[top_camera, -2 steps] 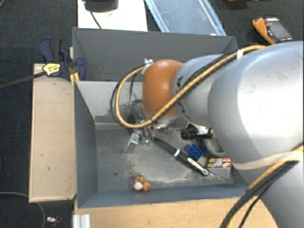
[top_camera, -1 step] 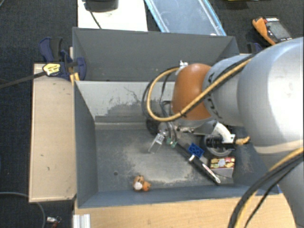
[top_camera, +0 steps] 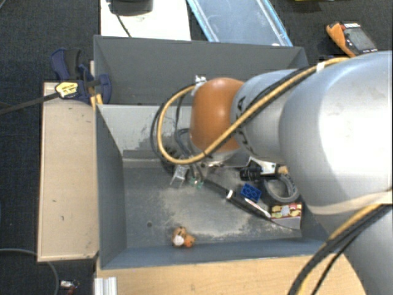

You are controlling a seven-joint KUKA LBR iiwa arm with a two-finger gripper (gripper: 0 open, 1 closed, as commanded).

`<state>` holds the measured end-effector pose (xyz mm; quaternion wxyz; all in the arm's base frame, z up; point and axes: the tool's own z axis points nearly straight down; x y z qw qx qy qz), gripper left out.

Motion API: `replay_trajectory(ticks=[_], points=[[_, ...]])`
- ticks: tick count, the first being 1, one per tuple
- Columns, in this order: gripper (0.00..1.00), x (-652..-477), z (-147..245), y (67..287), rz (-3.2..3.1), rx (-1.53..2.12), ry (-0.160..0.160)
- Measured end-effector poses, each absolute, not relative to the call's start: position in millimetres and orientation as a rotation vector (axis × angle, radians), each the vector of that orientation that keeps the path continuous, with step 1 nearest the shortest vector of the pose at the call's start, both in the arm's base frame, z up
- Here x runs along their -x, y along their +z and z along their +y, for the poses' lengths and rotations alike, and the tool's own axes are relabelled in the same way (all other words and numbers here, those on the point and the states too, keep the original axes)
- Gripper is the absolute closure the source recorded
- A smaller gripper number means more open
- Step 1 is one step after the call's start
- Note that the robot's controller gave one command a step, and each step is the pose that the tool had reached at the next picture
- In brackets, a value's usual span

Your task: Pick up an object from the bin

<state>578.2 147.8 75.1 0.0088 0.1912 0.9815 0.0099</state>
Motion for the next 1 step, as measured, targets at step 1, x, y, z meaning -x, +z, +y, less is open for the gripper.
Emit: replay_trajectory(ticks=[1], points=[[1.00,-578.1,147.8,75.4,3.066,-0.598,0.031]])
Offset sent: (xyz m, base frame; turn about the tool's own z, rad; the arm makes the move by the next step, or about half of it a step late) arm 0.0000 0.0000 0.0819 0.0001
